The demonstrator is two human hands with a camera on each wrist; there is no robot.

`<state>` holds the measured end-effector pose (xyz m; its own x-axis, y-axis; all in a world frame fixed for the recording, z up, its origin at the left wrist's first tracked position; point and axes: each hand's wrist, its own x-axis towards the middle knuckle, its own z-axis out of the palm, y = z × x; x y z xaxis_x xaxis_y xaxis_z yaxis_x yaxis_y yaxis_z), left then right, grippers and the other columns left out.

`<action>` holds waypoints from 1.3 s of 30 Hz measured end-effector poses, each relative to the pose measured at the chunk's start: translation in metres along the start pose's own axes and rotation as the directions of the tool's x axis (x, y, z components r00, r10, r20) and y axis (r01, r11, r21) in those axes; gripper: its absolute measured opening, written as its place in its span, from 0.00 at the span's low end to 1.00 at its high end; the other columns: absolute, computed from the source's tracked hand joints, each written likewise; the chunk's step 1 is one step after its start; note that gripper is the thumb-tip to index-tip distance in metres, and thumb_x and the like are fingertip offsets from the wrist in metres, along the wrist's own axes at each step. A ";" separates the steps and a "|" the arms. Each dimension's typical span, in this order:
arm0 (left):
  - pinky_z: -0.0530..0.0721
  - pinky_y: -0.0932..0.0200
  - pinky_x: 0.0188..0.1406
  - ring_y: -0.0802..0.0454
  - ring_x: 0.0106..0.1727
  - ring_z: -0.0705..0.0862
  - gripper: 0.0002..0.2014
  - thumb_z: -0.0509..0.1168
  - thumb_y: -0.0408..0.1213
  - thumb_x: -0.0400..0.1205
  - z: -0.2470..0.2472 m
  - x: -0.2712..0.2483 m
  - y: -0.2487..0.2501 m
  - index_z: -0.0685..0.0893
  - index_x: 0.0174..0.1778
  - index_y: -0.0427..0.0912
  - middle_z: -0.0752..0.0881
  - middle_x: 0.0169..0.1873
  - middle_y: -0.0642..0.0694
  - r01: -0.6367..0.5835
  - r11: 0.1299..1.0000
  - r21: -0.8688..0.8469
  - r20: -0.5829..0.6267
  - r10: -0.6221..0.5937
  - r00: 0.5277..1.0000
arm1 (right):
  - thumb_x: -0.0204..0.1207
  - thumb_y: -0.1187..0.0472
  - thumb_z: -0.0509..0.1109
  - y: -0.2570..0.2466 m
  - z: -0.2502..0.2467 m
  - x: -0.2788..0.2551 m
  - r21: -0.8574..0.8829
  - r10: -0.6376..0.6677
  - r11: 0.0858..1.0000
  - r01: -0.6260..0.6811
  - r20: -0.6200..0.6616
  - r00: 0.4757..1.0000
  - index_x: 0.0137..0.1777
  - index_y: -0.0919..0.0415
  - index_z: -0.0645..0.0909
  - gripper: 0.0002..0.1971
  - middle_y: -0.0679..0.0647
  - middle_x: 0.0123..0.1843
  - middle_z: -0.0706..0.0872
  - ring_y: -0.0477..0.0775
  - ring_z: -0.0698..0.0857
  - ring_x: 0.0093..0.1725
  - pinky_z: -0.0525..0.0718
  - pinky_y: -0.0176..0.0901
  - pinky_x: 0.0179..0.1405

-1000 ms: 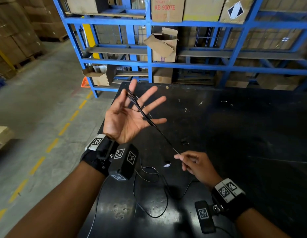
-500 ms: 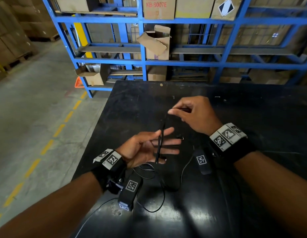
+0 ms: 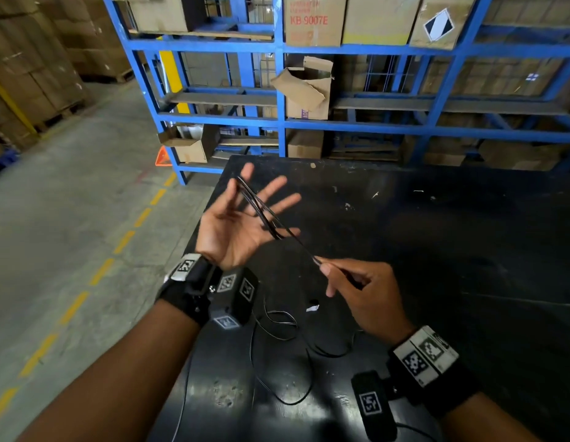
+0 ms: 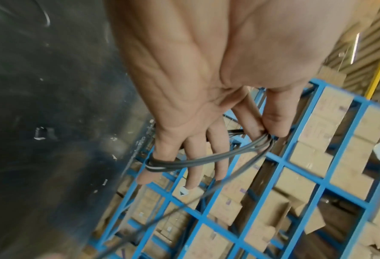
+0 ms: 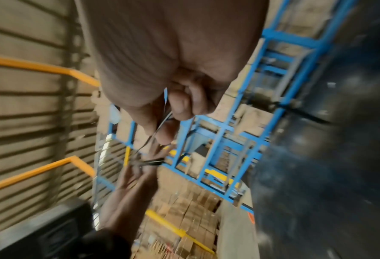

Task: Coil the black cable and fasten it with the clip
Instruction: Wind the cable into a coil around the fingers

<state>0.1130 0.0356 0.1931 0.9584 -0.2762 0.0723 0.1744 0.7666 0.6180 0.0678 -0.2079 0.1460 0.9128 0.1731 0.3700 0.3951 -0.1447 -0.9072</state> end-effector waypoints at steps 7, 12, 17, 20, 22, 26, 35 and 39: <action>0.51 0.03 0.70 0.21 0.85 0.64 0.19 0.58 0.49 0.89 0.020 0.001 0.029 0.83 0.73 0.53 0.73 0.83 0.31 -0.052 0.989 -0.139 0.195 0.079 0.978 | 0.73 0.63 0.79 0.044 -0.012 -0.001 0.399 0.397 0.835 -0.378 0.039 0.917 0.52 0.62 0.95 0.10 0.59 0.33 0.89 0.44 0.69 0.23 0.63 0.32 0.23; 0.43 0.05 0.72 0.21 0.87 0.59 0.20 0.57 0.49 0.89 0.042 -0.006 0.019 0.82 0.74 0.49 0.74 0.82 0.30 0.096 0.988 -0.120 0.349 -0.049 0.936 | 0.71 0.65 0.80 0.058 -0.015 0.016 0.425 0.511 0.771 -0.474 0.031 0.859 0.49 0.62 0.95 0.07 0.60 0.36 0.91 0.43 0.70 0.21 0.63 0.29 0.20; 0.48 0.08 0.76 0.18 0.85 0.62 0.19 0.61 0.47 0.87 0.047 -0.019 -0.014 0.84 0.73 0.52 0.73 0.82 0.30 0.318 0.941 0.117 0.392 -0.338 0.856 | 0.76 0.75 0.75 0.040 -0.013 0.057 0.234 0.450 0.873 -0.427 -0.055 0.891 0.41 0.61 0.93 0.09 0.50 0.27 0.90 0.42 0.75 0.21 0.70 0.34 0.24; 0.52 0.15 0.79 0.19 0.83 0.67 0.20 0.64 0.50 0.84 0.038 -0.024 -0.036 0.86 0.72 0.55 0.77 0.81 0.34 0.403 0.866 0.296 0.268 -0.480 0.835 | 0.75 0.70 0.79 0.015 -0.025 0.087 0.019 0.196 0.981 -0.195 -0.056 0.979 0.46 0.62 0.93 0.04 0.57 0.40 0.95 0.46 0.90 0.36 0.86 0.38 0.41; 0.59 0.19 0.80 0.23 0.80 0.74 0.20 0.65 0.49 0.84 0.029 -0.025 -0.045 0.86 0.72 0.54 0.80 0.79 0.35 0.447 0.815 0.369 0.127 -0.520 0.844 | 0.73 0.65 0.83 -0.007 -0.030 0.099 -0.205 -0.040 0.978 0.049 0.047 0.998 0.46 0.60 0.94 0.03 0.54 0.43 0.96 0.45 0.94 0.42 0.90 0.37 0.48; 0.73 0.30 0.70 0.28 0.75 0.82 0.21 0.61 0.48 0.86 0.009 -0.022 -0.053 0.85 0.75 0.52 0.85 0.75 0.36 0.451 0.775 0.443 -0.136 -0.439 0.888 | 0.73 0.61 0.82 -0.044 -0.023 0.100 -0.469 -0.297 0.783 0.408 0.294 0.908 0.43 0.57 0.94 0.01 0.48 0.41 0.93 0.45 0.91 0.40 0.90 0.43 0.44; 0.70 0.28 0.77 0.39 0.73 0.86 0.20 0.57 0.53 0.89 -0.008 0.001 -0.033 0.81 0.77 0.61 0.85 0.75 0.42 0.184 0.886 0.426 -0.279 -0.065 0.958 | 0.73 0.66 0.82 -0.039 0.014 0.039 -0.319 -0.323 0.899 0.300 -0.018 0.946 0.46 0.63 0.95 0.03 0.51 0.43 0.96 0.43 0.93 0.41 0.90 0.37 0.44; 0.64 0.16 0.78 0.34 0.76 0.82 0.18 0.57 0.54 0.89 -0.006 0.013 -0.015 0.84 0.71 0.66 0.83 0.77 0.41 0.066 0.930 0.361 -0.293 0.046 0.955 | 0.74 0.69 0.82 -0.023 0.026 0.012 -0.043 -0.110 0.994 0.105 -0.130 0.985 0.47 0.66 0.94 0.04 0.53 0.40 0.96 0.43 0.94 0.38 0.90 0.35 0.39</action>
<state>0.1247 0.0241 0.1803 0.9895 -0.0587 -0.1322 0.1440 0.4854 0.8623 0.0673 -0.1770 0.1659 0.8695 0.0601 0.4902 0.4929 -0.1675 -0.8538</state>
